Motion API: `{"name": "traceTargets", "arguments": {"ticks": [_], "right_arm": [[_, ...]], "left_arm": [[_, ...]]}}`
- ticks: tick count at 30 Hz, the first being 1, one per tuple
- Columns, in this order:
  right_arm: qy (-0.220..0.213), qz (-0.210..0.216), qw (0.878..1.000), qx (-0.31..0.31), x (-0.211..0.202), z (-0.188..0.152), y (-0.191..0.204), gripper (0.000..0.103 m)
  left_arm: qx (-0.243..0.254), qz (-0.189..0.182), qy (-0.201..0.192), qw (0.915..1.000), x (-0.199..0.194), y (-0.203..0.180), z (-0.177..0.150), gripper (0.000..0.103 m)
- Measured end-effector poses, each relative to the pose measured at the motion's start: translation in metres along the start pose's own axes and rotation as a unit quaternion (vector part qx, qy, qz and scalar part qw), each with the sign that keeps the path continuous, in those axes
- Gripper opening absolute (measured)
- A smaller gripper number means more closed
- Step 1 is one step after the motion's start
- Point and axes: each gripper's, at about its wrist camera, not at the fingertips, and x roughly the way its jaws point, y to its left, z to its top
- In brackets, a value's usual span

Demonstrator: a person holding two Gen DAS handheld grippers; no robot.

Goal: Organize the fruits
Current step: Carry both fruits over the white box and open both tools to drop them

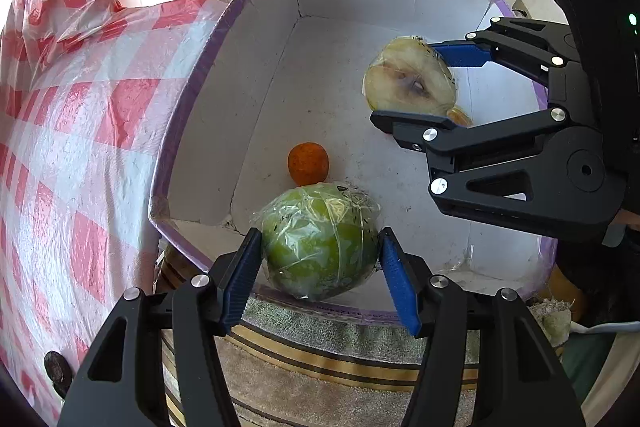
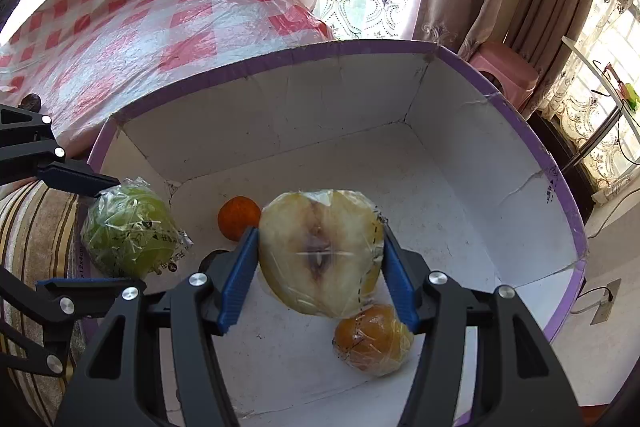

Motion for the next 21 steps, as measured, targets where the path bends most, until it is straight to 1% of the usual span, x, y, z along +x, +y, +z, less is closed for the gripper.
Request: {"name": "traceTargets", "arguments": {"ticks": [3, 6, 7, 8, 10, 17, 21], "right_arm": [[0.0, -0.002, 1.0, -0.003, 0.0, 0.0, 0.001, 0.06], [0.005, 0.001, 1.0, -0.002, 0.001, -0.001, 0.001, 0.06], [0.004, 0.002, 1.0, -0.001, 0.001, -0.002, 0.001, 0.061], [0.001, -0.001, 1.0, -0.001, 0.0, -0.002, 0.001, 0.068], [-0.006, -0.004, 1.0, -0.002, -0.003, -0.001, 0.002, 0.075], [-0.005, -0.005, 1.0, -0.003, -0.002, 0.0, 0.002, 0.075], [-0.009, -0.008, 1.0, -0.005, -0.004, 0.0, 0.003, 0.078]], "left_arm": [[0.002, 0.005, 0.004, 1.0, 0.003, -0.002, 0.0, 0.056], [-0.002, 0.009, 0.003, 1.0, 0.003, -0.001, 0.0, 0.059], [-0.005, 0.008, 0.0, 1.0, 0.004, 0.0, 0.002, 0.061], [-0.007, 0.007, -0.002, 0.9999, 0.002, 0.001, 0.002, 0.062], [-0.007, 0.005, -0.006, 0.9999, -0.001, 0.002, 0.001, 0.063], [-0.016, 0.01, -0.024, 0.9995, -0.02, 0.013, -0.008, 0.063], [-0.027, 0.012, -0.037, 0.9989, -0.031, 0.023, -0.016, 0.063]]}}
